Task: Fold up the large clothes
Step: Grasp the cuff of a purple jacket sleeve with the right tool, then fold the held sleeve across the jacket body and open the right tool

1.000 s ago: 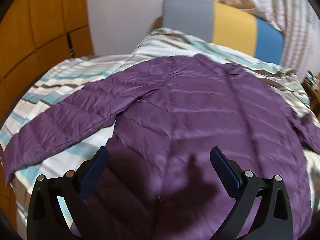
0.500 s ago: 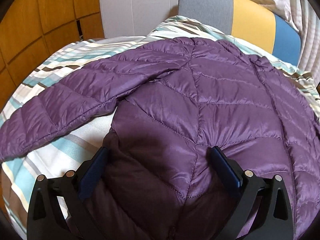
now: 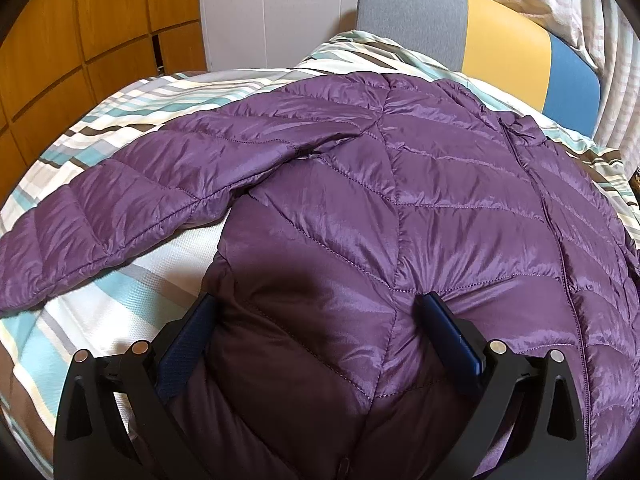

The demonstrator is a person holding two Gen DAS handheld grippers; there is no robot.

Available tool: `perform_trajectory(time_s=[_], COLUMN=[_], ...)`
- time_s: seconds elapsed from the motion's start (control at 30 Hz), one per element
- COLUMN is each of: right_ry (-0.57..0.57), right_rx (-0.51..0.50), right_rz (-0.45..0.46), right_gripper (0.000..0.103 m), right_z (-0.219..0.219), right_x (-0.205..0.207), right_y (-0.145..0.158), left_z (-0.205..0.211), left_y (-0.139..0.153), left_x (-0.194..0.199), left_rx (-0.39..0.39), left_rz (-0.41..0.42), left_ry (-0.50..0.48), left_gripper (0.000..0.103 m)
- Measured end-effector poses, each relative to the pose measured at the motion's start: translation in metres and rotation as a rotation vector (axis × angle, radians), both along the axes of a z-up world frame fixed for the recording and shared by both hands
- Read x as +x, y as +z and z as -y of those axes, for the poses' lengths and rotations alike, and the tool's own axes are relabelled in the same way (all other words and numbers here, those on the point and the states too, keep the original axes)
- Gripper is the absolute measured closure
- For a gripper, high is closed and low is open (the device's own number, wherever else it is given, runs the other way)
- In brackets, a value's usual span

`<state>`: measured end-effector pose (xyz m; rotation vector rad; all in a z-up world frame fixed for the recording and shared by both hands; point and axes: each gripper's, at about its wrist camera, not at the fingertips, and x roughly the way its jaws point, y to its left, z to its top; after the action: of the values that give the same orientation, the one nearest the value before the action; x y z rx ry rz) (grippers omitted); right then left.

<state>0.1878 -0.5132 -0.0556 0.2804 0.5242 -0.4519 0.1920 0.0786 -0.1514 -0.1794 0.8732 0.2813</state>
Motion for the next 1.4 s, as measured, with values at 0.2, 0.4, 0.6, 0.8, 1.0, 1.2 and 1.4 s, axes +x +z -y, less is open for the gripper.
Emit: perform_trajectory(time_s=[0.2,0.4,0.6,0.8,1.0,1.2,1.4], right_ry=[0.297,0.512,0.691,0.913,1.082,1.117,0.897], right_rx=[-0.243,-0.394,-0.468,-0.482,-0.572,-0.449,-0.177], right_rz=[-0.010,-0.034,-0.038,-0.014,-0.120,-0.106,-0.051], right_gripper=[0.096,0.097,0.097,0.097,0.061,0.042,0.032], right_z=[-0.139,-0.251,-0.332,-0.392,-0.419,-0.402,-0.331], right_x=[0.018,0.031,0.040,0.038,0.040,0.032,0.023], right_y=[0.013,-0.010,-0.032,-0.055,-0.086,-0.074,-0.047], left_z=[-0.002,-0.003,-0.003,-0.003,-0.003,-0.004,0.015], left_y=[0.000,0.000,0.000,-0.001,-0.001,0.001,0.049], left_x=[-0.001,-0.002,-0.002,-0.001,-0.001,0.000,0.001], left_rx=[-0.012,-0.024,-0.025,-0.026,-0.026,-0.030,-0.053], left_rz=[0.006,0.011,0.014,0.015,0.015,-0.006,0.095], left_ry=[0.000,-0.001,-0.001,-0.001,-0.001,-0.004,-0.070], left_gripper=[0.003,0.003,0.003,0.003,0.003,0.003,0.003])
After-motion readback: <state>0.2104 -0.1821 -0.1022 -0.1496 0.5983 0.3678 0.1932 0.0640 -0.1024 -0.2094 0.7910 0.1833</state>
